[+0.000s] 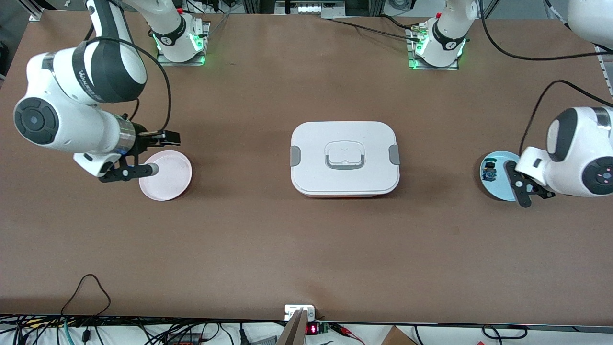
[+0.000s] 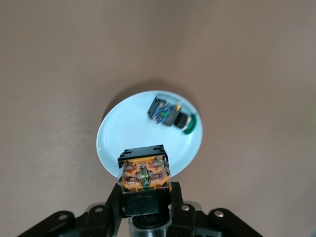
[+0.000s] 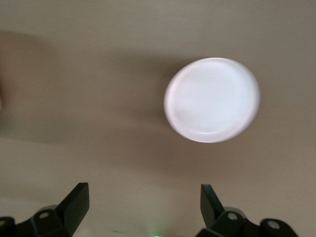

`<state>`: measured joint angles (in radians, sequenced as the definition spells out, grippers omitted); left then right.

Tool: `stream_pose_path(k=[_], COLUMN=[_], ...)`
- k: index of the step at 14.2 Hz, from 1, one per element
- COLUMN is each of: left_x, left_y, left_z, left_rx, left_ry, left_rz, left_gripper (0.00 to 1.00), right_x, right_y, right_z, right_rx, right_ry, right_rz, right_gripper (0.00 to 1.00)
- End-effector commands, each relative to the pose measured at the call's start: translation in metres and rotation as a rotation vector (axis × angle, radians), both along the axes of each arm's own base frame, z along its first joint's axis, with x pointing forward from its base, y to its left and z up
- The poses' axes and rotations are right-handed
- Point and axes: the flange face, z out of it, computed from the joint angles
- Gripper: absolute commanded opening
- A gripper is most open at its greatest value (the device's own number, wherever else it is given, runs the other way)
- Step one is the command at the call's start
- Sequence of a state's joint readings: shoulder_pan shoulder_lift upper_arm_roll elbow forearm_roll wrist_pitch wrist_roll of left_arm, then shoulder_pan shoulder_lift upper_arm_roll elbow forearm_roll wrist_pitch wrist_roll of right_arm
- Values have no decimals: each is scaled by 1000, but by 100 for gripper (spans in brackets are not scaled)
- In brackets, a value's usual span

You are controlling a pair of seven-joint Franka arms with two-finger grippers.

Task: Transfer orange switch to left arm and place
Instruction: 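Lower the switch onto the blue plate while the right gripper withdraws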

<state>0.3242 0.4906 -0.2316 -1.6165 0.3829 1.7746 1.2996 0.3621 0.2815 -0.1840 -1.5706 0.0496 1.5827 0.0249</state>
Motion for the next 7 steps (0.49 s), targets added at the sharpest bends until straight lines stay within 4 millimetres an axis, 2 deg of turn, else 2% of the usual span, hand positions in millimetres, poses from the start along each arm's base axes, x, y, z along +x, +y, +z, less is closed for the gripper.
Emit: stream_pose_path(k=[1,4,6,7], left_x=[-6,-28,-37,-37], left_y=[35,45,51,57], left_z=[-34,-74,-93,-103], left_rx=[-57,-93,-108,-117], left_ry=[11,33,62,48], left_rz=[-108,-133,-124,-119], left_gripper=[11,11,12,12], right_x=[6,18,14,12], right_y=[-25,-83,-100,-102], right_z=[44,67,71,71], right_rx=[-94,-49,-56,-58], right_ry=[-76,-153,-149,-142], right_rz=[36,12,-21,-26], right_gripper=[100,100,100,100])
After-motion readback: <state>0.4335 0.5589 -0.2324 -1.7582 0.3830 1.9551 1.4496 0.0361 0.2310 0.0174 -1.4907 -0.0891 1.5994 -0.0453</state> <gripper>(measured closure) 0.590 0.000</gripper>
